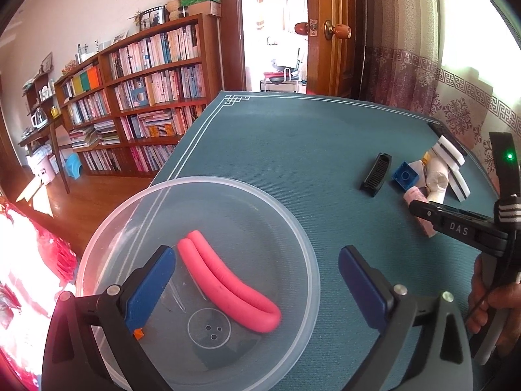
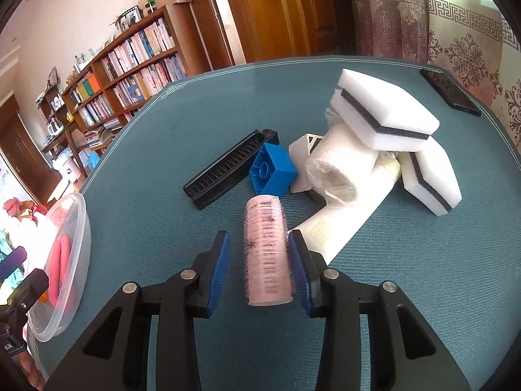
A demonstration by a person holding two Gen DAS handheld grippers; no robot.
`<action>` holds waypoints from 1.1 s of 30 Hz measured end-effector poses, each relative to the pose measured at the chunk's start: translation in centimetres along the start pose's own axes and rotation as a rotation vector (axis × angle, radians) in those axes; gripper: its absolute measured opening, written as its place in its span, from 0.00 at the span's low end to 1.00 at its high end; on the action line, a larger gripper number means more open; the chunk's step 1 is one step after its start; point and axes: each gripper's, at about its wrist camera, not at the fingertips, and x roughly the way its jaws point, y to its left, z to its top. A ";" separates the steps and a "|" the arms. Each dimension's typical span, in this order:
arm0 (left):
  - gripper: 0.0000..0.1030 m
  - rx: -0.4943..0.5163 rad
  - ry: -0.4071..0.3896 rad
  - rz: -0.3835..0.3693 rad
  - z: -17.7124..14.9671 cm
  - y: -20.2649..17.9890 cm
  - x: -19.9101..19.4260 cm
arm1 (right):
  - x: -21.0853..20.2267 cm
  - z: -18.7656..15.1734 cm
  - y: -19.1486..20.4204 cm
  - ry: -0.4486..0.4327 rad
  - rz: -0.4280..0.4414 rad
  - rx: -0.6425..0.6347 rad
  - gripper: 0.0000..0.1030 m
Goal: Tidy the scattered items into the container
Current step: 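Grasp the pink mesh hair curler with the right gripper and lift it, then grasp the black comb with the left gripper while the right gripper holds the curler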
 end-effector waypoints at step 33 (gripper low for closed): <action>0.98 0.250 0.085 -0.055 4.8 -13.4 9.4 | -6.3 -5.6 -7.4 0.008 0.061 0.089 0.30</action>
